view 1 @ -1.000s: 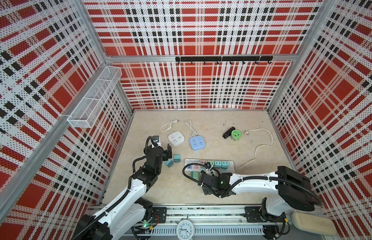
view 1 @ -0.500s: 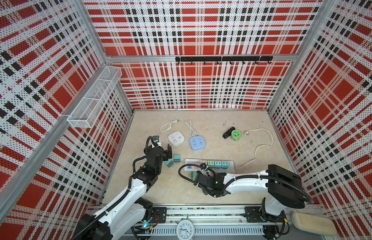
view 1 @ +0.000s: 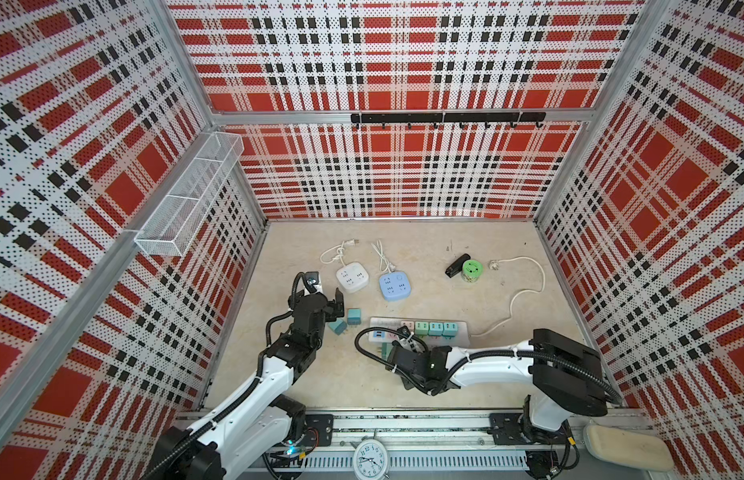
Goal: Insert the plug
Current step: 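Lift the green adapter with the right gripper while the left gripper reaches toward it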
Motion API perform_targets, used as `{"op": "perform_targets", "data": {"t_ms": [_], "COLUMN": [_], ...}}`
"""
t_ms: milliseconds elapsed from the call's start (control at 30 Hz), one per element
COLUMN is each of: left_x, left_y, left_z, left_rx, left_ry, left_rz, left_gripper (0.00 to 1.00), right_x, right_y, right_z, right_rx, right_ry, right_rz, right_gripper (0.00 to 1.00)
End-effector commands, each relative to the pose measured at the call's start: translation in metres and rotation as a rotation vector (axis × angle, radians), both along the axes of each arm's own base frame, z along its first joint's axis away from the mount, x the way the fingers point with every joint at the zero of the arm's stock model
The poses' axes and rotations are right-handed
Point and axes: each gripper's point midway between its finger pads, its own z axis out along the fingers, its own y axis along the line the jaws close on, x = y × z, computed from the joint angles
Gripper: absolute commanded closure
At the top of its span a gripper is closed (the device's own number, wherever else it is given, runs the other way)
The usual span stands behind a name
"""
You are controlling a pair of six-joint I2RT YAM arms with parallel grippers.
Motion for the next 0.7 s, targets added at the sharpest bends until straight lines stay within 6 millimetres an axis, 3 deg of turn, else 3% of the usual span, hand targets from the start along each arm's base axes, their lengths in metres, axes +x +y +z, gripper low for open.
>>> {"op": "perform_targets", "data": {"t_ms": [0,233,467,667], "left_x": [0.0,-0.004,-0.007,-0.014], "left_y": [0.003,0.012,0.019,0.034], "left_z": [0.002,0.003,0.016,0.03], "left_rx": [-0.023,-0.08,-0.205,-0.346], "left_ry": [-0.007,-0.027,-0.072,-0.065], "left_rz": [0.02,0.056,0.076,0.122], "left_gripper": [0.01,0.01,0.01,0.01], "right_x": [-0.004,0.013,0.038,0.054], "right_y": [-0.003,0.007,0.015,0.002], "right_z": [-0.002,0.038,0.113,0.175], "right_rx": [0.014,0.095,0.229,0.342], "right_ry": [-0.001,-0.181,-0.496,-0.729], "right_rz": [0.024,0.122,0.204,0.224], "right_gripper": [0.69,0.73,0.79,0.8]}}
